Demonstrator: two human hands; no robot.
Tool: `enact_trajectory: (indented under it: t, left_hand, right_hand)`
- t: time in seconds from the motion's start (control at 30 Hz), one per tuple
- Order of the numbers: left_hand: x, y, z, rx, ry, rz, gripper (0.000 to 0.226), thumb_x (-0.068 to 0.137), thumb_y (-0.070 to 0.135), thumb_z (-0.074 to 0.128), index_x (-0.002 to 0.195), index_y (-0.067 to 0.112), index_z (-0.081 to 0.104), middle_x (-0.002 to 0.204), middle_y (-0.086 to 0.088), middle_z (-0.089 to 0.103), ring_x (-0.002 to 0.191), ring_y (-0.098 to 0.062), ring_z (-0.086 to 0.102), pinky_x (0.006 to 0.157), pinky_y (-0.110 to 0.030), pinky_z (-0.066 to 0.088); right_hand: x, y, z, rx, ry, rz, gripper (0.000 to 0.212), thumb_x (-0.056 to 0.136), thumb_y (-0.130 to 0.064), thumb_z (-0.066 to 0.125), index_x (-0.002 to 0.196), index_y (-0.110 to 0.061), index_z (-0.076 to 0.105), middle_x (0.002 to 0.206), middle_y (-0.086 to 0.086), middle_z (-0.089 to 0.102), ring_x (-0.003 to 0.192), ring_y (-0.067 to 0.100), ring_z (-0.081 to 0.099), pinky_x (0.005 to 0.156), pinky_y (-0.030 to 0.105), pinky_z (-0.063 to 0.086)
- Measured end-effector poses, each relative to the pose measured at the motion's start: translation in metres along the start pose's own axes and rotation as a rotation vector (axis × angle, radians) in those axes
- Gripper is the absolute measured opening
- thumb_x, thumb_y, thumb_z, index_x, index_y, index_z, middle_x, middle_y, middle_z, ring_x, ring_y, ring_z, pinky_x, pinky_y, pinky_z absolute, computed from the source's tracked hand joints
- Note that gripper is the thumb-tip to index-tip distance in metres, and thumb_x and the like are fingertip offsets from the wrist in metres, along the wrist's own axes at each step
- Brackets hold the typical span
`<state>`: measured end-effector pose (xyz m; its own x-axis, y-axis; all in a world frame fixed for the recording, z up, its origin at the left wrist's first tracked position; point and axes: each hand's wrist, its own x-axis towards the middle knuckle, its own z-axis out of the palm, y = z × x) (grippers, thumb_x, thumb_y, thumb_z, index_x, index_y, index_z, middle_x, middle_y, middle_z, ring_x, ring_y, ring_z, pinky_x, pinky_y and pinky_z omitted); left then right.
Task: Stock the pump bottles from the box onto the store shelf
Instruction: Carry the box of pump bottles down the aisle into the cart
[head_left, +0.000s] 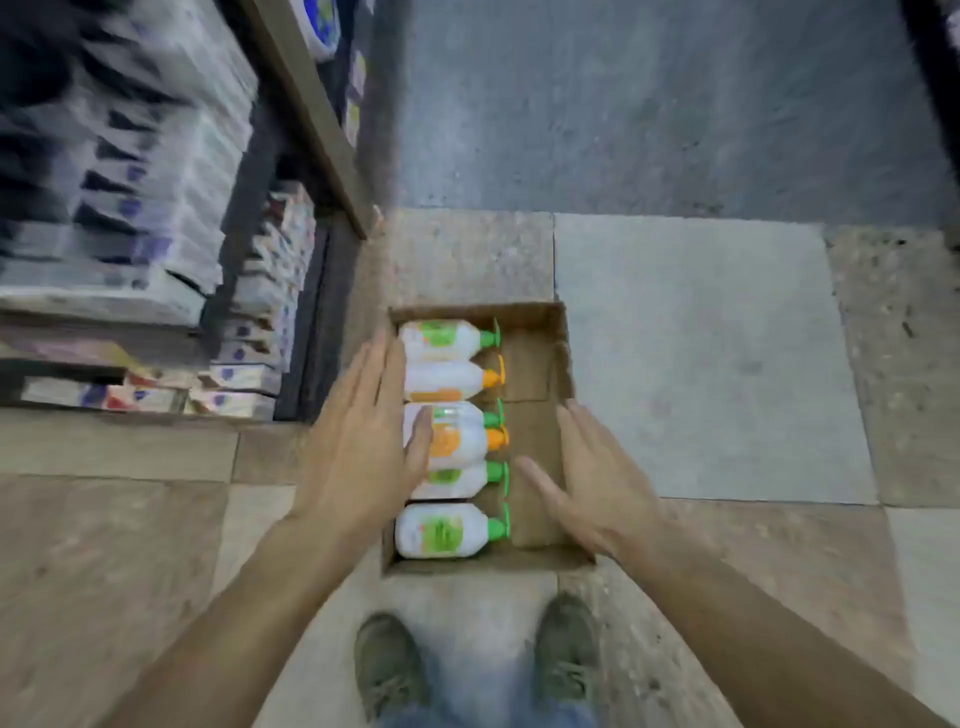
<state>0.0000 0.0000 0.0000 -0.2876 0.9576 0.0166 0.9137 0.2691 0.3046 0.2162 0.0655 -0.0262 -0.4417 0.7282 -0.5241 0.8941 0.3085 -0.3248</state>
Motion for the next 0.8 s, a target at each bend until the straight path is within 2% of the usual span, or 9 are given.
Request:
enact_trajectory:
  t: [0.07, 0.17, 0.3, 0.37, 0.47, 0.5, 0.57, 0.67, 0.8]
  left_hand:
    - [-0.008, -0.035, 0.067, 0.047, -0.086, -0.039, 0.07, 0.086, 0.039, 0.035, 0.143, 0.0, 0.036, 0.15, -0.02, 0.039, 0.134, -0.033, 0.042, 0.107, -0.039, 0.032]
    - [-0.028, -0.086, 0.158, 0.092, -0.188, -0.115, 0.068, 0.087, 0.029, 0.052, 0.145, -0.002, 0.032, 0.15, -0.024, 0.037, 0.129, -0.04, 0.045, 0.102, -0.047, 0.039]
    - [-0.039, -0.128, 0.233, 0.131, -0.334, -0.203, 0.071, 0.087, 0.016, 0.051, 0.148, -0.004, 0.019, 0.15, -0.031, 0.029, 0.124, -0.05, 0.044, 0.095, -0.057, 0.04]
    - [-0.037, -0.135, 0.253, 0.04, -0.38, -0.252, 0.08, 0.082, 0.004, 0.053, 0.151, 0.003, 0.011, 0.144, -0.031, 0.038, 0.112, -0.053, 0.051, 0.086, -0.056, 0.044]
    - [-0.029, -0.139, 0.268, -0.057, -0.38, -0.271, 0.095, 0.081, 0.002, 0.053, 0.152, 0.019, -0.006, 0.132, -0.029, 0.051, 0.103, -0.051, 0.056, 0.086, -0.053, 0.046]
    - [-0.027, -0.14, 0.271, -0.107, -0.381, -0.297, 0.098, 0.081, 0.003, 0.054, 0.152, 0.025, -0.009, 0.126, -0.028, 0.056, 0.101, -0.048, 0.058, 0.084, -0.048, 0.046]
    - [-0.025, -0.142, 0.273, -0.164, -0.364, -0.351, 0.101, 0.08, 0.002, 0.055, 0.152, 0.031, -0.008, 0.114, -0.026, 0.063, 0.096, -0.045, 0.06, 0.076, -0.038, 0.042]
    - [-0.023, -0.14, 0.273, -0.214, -0.357, -0.374, 0.107, 0.075, -0.002, 0.057, 0.151, 0.033, -0.011, 0.098, -0.026, 0.067, 0.085, -0.042, 0.062, 0.068, -0.034, 0.04]
    - [-0.023, -0.123, 0.253, -0.233, -0.357, -0.425, 0.101, 0.082, 0.001, 0.053, 0.151, 0.03, -0.014, 0.09, -0.029, 0.066, 0.079, -0.043, 0.062, 0.064, -0.037, 0.043]
  right_hand:
    - [0.032, 0.024, 0.057, 0.016, -0.038, 0.053, 0.085, 0.095, -0.062, 0.034, 0.155, -0.005, 0.013, 0.164, 0.013, 0.013, 0.151, 0.023, 0.013, 0.122, 0.035, 0.013]
    - [0.073, 0.065, 0.122, -0.038, 0.033, 0.141, 0.084, 0.095, -0.05, 0.05, 0.155, -0.005, 0.012, 0.164, 0.014, 0.013, 0.15, 0.027, 0.018, 0.118, 0.038, 0.021]
    - [0.124, 0.096, 0.158, -0.074, 0.216, 0.194, 0.084, 0.093, -0.03, 0.059, 0.155, -0.006, 0.009, 0.164, 0.014, 0.011, 0.148, 0.032, 0.018, 0.114, 0.046, 0.029]
    - [0.141, 0.104, 0.17, -0.064, 0.229, 0.192, 0.086, 0.091, -0.022, 0.06, 0.155, -0.004, 0.005, 0.163, 0.013, 0.011, 0.146, 0.034, 0.022, 0.11, 0.049, 0.034]
    - [0.152, 0.106, 0.196, -0.042, 0.272, 0.2, 0.089, 0.089, -0.007, 0.058, 0.155, -0.003, -0.002, 0.157, 0.017, 0.02, 0.116, 0.045, 0.051, 0.077, 0.047, 0.049]
    - [0.154, 0.107, 0.202, -0.062, 0.296, 0.208, 0.09, 0.088, -0.003, 0.056, 0.155, -0.004, -0.003, 0.151, 0.02, 0.028, 0.093, 0.047, 0.056, 0.063, 0.043, 0.043]
    - [0.155, 0.113, 0.206, -0.068, 0.316, 0.215, 0.092, 0.087, 0.002, 0.054, 0.156, -0.01, -0.005, 0.13, 0.021, 0.045, 0.069, 0.039, 0.049, 0.059, 0.039, 0.036]
    - [0.155, 0.124, 0.195, -0.018, 0.249, 0.198, 0.098, 0.086, 0.002, 0.054, 0.156, -0.022, -0.01, 0.091, 0.016, 0.055, 0.07, 0.034, 0.054, 0.064, 0.044, 0.047]
    - [0.139, 0.118, 0.169, 0.014, 0.277, 0.144, 0.095, 0.087, 0.002, 0.056, 0.156, -0.022, -0.005, 0.078, 0.009, 0.053, 0.066, 0.026, 0.055, 0.059, 0.04, 0.047]
